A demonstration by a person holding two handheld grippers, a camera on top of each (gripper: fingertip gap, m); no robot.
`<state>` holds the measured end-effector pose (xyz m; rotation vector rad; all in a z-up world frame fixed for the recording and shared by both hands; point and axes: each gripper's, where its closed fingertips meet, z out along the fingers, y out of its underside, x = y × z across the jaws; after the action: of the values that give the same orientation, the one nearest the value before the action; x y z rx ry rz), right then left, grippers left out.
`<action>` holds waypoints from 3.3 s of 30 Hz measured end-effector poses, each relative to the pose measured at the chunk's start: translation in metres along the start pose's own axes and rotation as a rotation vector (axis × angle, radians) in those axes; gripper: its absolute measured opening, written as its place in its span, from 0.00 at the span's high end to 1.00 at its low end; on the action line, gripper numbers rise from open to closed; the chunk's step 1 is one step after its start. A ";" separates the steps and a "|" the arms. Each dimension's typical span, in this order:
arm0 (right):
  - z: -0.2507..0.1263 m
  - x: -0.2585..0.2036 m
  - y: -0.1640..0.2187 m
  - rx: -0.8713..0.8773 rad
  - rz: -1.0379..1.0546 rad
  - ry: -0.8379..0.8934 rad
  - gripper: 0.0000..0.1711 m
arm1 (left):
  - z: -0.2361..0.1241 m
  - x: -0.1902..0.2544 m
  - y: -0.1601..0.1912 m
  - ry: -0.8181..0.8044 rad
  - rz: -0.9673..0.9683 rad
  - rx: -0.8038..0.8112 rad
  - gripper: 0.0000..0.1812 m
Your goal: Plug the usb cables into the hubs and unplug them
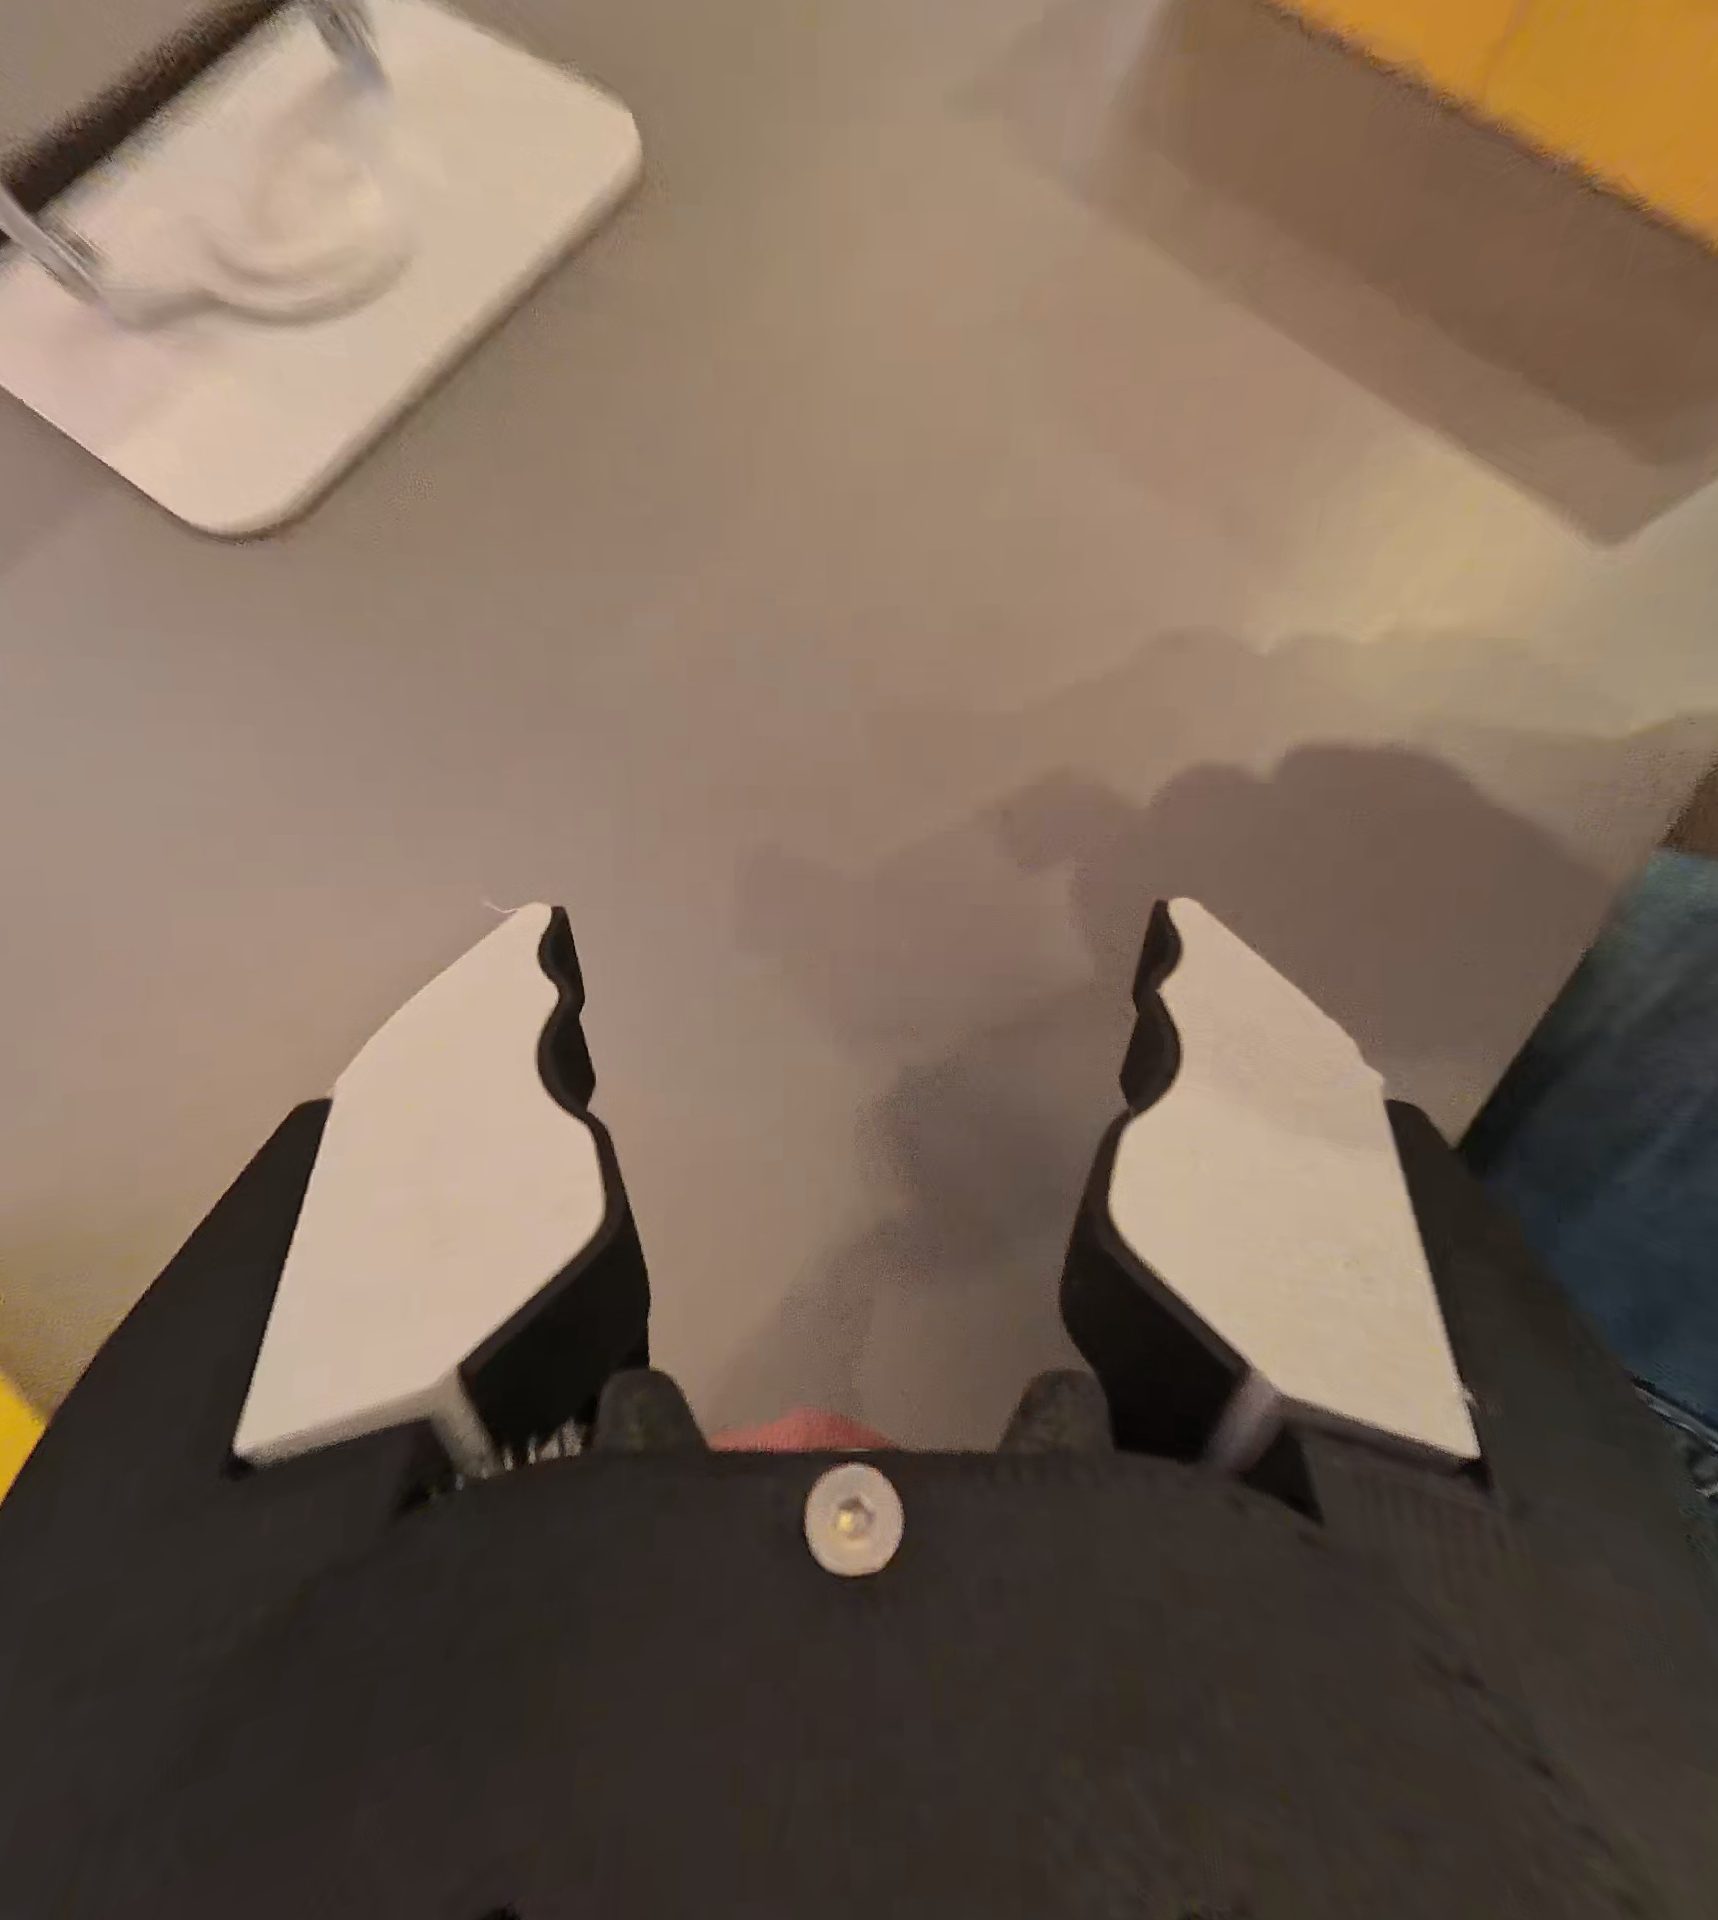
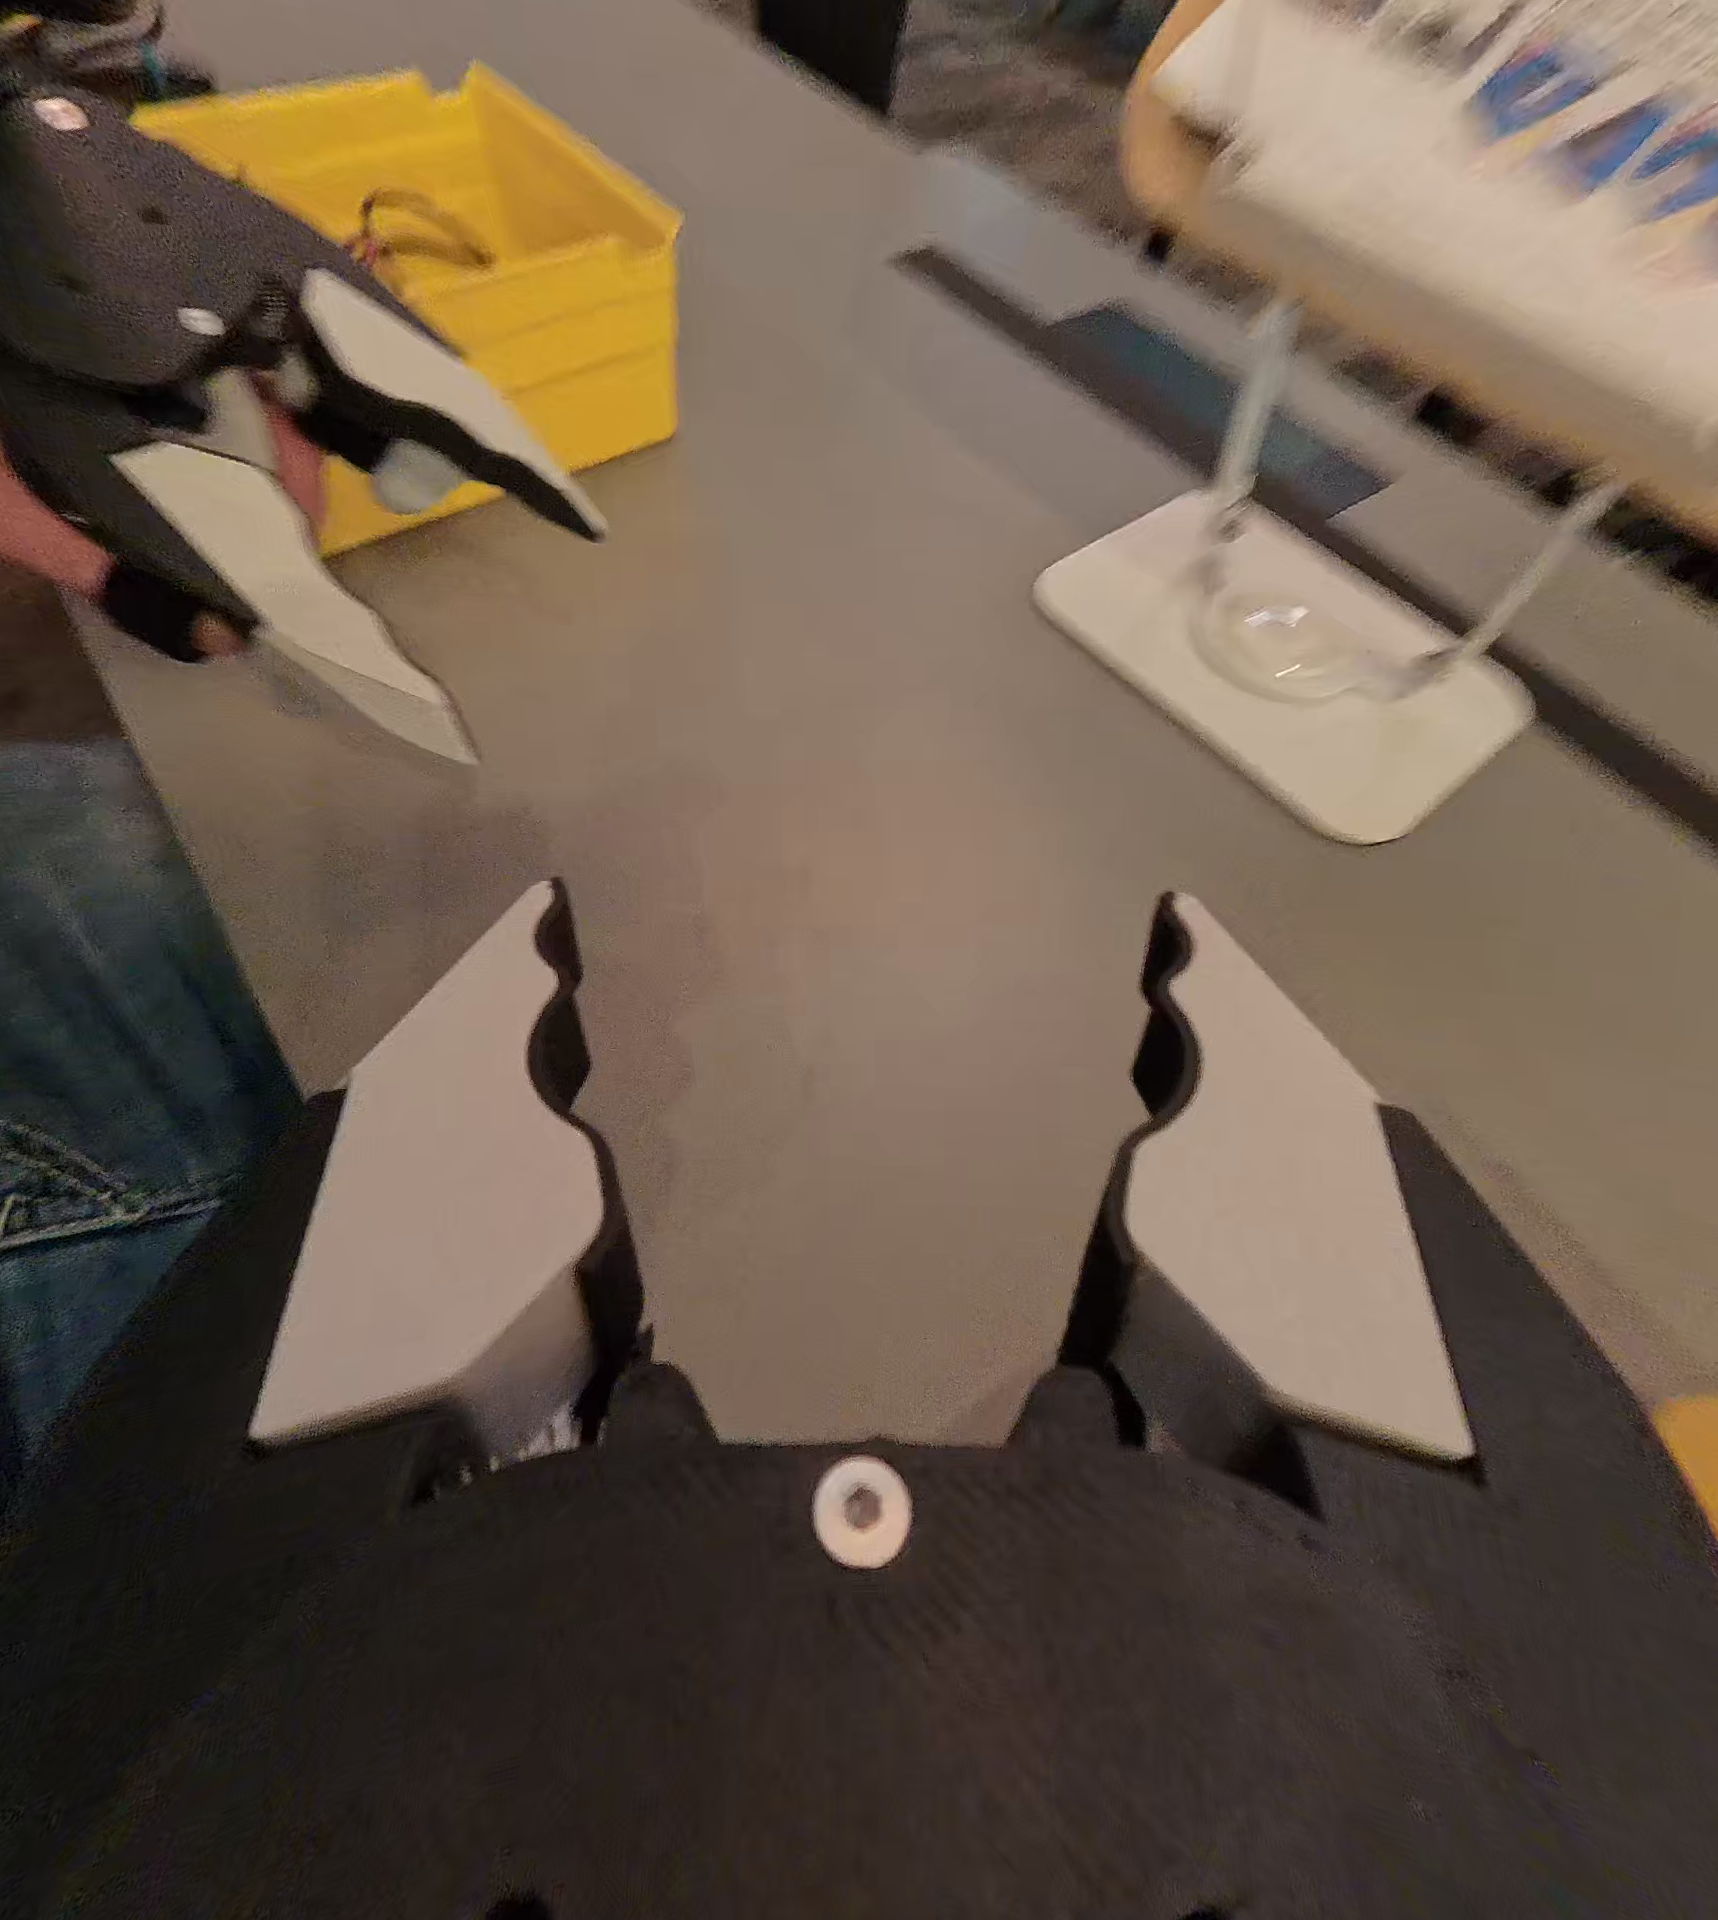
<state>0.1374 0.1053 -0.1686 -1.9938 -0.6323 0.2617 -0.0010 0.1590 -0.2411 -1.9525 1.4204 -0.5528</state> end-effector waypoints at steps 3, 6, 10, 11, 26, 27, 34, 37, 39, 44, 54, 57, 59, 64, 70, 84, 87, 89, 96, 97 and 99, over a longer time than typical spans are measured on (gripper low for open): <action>0.041 -0.028 0.027 -0.096 0.042 -0.100 0.32 | 0.038 -0.002 0.037 0.019 -0.002 -0.198 0.41; 0.075 -0.039 0.061 -0.189 0.037 -0.114 0.26 | 0.047 0.002 0.052 0.033 -0.014 -0.223 0.41; 0.102 -0.038 0.081 -0.191 0.083 -0.111 0.26 | 0.058 -0.001 0.069 0.040 -0.037 -0.238 0.40; 0.107 -0.036 0.086 -0.202 0.077 -0.101 0.26 | 0.060 -0.001 0.069 0.036 -0.041 -0.220 0.38; 0.132 -0.022 0.113 -0.285 0.054 -0.060 0.28 | 0.052 0.001 0.063 0.058 0.003 -0.202 0.46; 0.131 -0.021 0.114 -0.282 0.054 -0.060 0.28 | 0.045 0.003 0.055 0.065 0.004 -0.174 0.48; 0.129 -0.022 0.115 -0.276 0.053 -0.060 0.29 | -0.045 0.003 -0.006 0.056 0.071 0.062 0.59; 0.129 -0.022 0.115 -0.274 0.052 -0.061 0.29 | -0.084 -0.016 -0.005 -0.010 0.107 0.086 0.65; 0.128 -0.022 0.115 -0.274 0.052 -0.063 0.29 | -0.112 -0.036 0.007 -0.069 0.113 0.079 0.67; 0.128 -0.022 0.115 -0.273 0.051 -0.065 0.29 | -0.186 -0.106 0.064 -0.301 0.087 -0.006 0.72; 0.127 -0.022 0.115 -0.271 0.051 -0.063 0.29 | -0.206 -0.222 0.105 -0.374 0.136 -0.274 0.70; 0.127 -0.022 0.115 -0.270 0.052 -0.063 0.29 | -0.176 -0.246 0.124 -0.298 0.210 -0.451 0.67; 0.127 -0.022 0.115 -0.270 0.052 -0.063 0.29 | -0.163 -0.261 0.144 -0.244 0.276 -0.587 0.67; 0.126 -0.021 0.115 -0.268 0.055 -0.060 0.30 | -0.140 -0.268 0.177 -0.060 0.345 -0.742 0.78; 0.126 -0.020 0.115 -0.266 0.056 -0.059 0.32 | -0.129 -0.271 0.204 0.075 0.309 -0.890 0.96; 0.125 -0.020 0.115 -0.264 0.056 -0.060 0.32 | -0.207 -0.288 0.107 -0.236 0.396 -0.629 0.98; 0.125 -0.020 0.115 -0.264 0.056 -0.061 0.33 | -0.233 -0.289 0.073 -0.327 0.413 -0.542 0.99; 0.125 -0.020 0.115 -0.264 0.056 -0.061 0.33 | -0.249 -0.288 0.050 -0.385 0.418 -0.489 0.99; 0.125 -0.020 0.115 -0.265 0.054 -0.063 0.32 | -0.302 -0.271 -0.035 -0.603 0.472 -0.298 0.99; 0.125 -0.020 0.115 -0.265 0.054 -0.063 0.32 | -0.310 -0.271 -0.050 -0.655 0.478 -0.260 0.98; 0.125 -0.020 0.115 -0.265 0.053 -0.064 0.32 | -0.324 -0.267 -0.077 -0.727 0.484 -0.203 0.98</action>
<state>0.1027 0.1458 -0.3312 -2.2662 -0.6836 0.2869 -0.2520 0.3433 0.0501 -1.6016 1.4005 0.4952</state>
